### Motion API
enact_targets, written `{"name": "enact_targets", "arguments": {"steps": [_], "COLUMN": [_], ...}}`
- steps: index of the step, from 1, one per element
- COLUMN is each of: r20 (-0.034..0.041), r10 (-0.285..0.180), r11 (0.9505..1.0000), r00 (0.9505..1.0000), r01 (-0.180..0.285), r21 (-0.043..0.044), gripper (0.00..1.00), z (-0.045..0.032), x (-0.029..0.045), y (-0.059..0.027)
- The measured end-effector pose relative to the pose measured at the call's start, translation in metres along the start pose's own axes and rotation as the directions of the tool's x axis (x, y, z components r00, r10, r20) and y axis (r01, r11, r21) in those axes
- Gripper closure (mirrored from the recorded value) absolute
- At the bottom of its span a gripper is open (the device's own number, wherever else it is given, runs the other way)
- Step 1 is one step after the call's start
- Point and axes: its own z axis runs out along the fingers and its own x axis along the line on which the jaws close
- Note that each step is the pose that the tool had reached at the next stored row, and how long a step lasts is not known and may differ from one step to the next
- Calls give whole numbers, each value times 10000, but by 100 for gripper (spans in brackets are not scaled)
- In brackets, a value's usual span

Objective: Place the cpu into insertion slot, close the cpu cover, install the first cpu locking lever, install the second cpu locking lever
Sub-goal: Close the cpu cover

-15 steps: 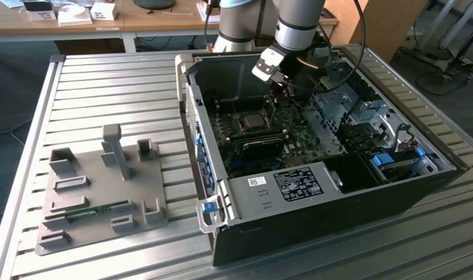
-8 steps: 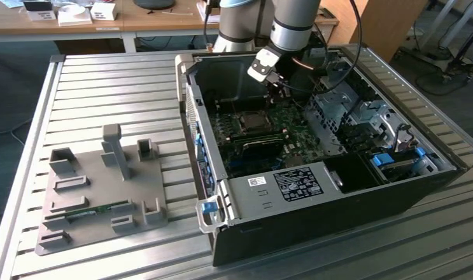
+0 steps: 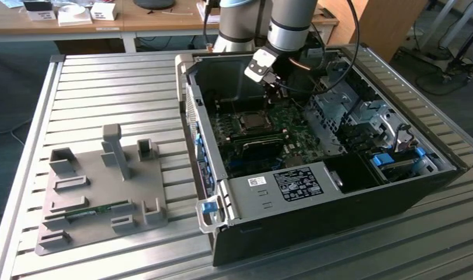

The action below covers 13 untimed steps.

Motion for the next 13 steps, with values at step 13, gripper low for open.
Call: {"name": "enact_targets", "arguments": {"steps": [13], "r20": [6], "r10": [8], "r11": [9997], "r00": [10000], "r01": [-8], "r21": [225], "gripper": [89], "z": [5], "x": [0], "y": [-1]}}
